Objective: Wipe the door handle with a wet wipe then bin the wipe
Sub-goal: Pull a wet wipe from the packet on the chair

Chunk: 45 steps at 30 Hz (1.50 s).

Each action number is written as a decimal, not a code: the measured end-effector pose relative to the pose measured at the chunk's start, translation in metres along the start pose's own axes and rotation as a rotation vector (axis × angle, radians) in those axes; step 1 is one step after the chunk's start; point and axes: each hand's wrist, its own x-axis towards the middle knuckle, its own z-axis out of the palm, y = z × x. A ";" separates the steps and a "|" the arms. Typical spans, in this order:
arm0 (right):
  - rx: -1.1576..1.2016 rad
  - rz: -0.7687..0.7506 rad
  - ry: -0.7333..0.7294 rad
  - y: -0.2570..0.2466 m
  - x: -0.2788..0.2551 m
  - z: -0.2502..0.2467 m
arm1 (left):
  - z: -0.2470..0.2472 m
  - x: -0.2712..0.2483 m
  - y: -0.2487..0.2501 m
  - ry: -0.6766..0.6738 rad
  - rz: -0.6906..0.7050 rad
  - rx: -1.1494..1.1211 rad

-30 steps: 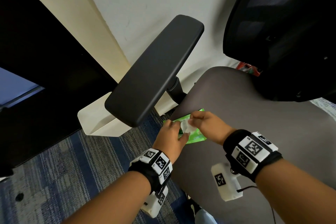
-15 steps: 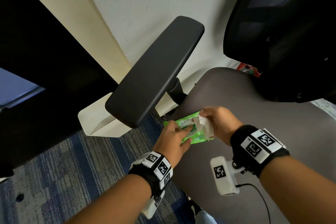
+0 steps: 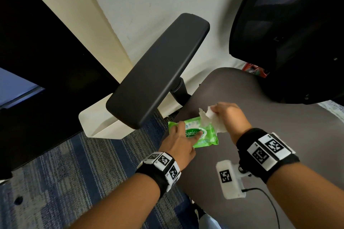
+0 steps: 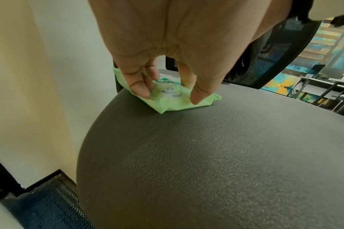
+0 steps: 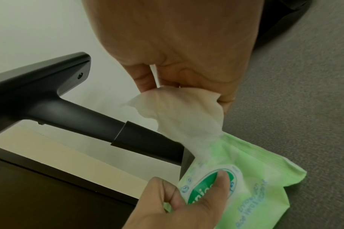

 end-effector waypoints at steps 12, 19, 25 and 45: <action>-0.001 0.003 -0.097 -0.006 -0.018 0.004 | -0.003 -0.011 -0.005 0.050 -0.003 -0.183; -0.167 -0.002 -0.116 -0.011 -0.034 0.012 | -0.019 -0.034 -0.004 0.243 0.002 -0.362; -0.188 0.001 -0.215 -0.014 -0.058 0.022 | -0.029 -0.050 -0.006 0.335 -0.006 -0.592; -0.428 -0.336 -0.395 -0.113 -0.176 0.102 | -0.139 -0.176 -0.054 0.503 0.041 -0.683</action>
